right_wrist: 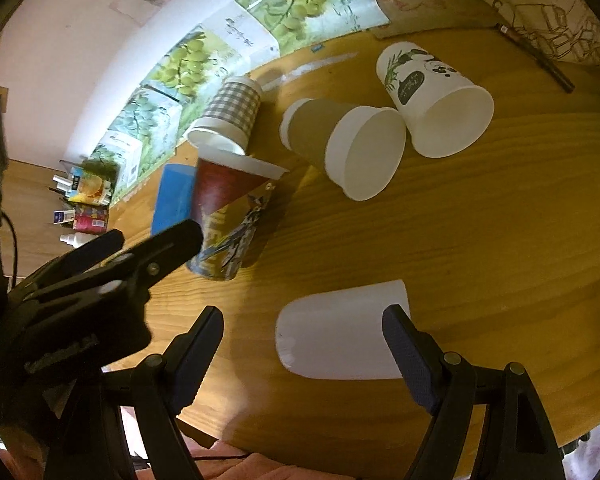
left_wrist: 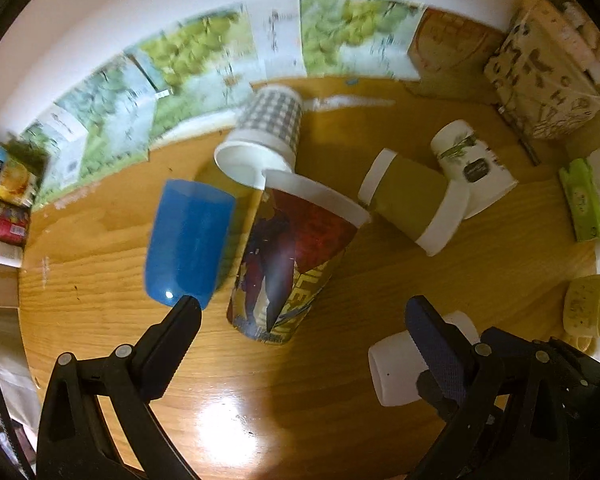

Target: Flip cup upright

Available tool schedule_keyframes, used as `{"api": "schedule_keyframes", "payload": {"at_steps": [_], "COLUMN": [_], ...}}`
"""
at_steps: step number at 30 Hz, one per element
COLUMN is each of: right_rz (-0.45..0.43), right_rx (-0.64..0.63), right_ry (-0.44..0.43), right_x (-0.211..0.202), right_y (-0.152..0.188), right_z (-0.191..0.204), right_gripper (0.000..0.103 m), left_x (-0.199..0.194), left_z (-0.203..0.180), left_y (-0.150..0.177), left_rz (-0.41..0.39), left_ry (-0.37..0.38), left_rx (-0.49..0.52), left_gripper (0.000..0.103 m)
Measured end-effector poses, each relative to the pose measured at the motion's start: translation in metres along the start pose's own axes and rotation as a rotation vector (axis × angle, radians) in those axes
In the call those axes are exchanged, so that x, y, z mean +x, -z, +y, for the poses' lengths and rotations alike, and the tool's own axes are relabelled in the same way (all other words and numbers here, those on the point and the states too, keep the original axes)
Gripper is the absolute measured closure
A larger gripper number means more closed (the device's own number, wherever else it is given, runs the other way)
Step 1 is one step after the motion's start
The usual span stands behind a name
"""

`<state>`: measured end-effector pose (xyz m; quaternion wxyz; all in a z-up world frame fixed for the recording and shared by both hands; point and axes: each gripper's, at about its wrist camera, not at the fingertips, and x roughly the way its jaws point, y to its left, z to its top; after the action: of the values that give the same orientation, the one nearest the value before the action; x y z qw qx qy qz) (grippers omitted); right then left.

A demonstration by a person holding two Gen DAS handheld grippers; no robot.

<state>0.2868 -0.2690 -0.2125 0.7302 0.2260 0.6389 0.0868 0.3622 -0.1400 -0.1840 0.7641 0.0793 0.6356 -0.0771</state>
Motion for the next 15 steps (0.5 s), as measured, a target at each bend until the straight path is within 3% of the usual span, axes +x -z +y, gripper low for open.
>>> {"api": "schedule_keyframes", "payload": {"at_steps": [15], "right_rz": [0.056], "right_rx": [0.024], "right_ry": [0.002], "right_x": [0.016], "right_y": [-0.019], "right_z": [-0.014], "right_gripper": [0.021], "left_x": [0.048], "left_z": [-0.009], "left_y": [-0.022], "left_rz": [0.138], "left_ry": [-0.031], "left_rx": [0.033], "left_gripper": [0.011]}}
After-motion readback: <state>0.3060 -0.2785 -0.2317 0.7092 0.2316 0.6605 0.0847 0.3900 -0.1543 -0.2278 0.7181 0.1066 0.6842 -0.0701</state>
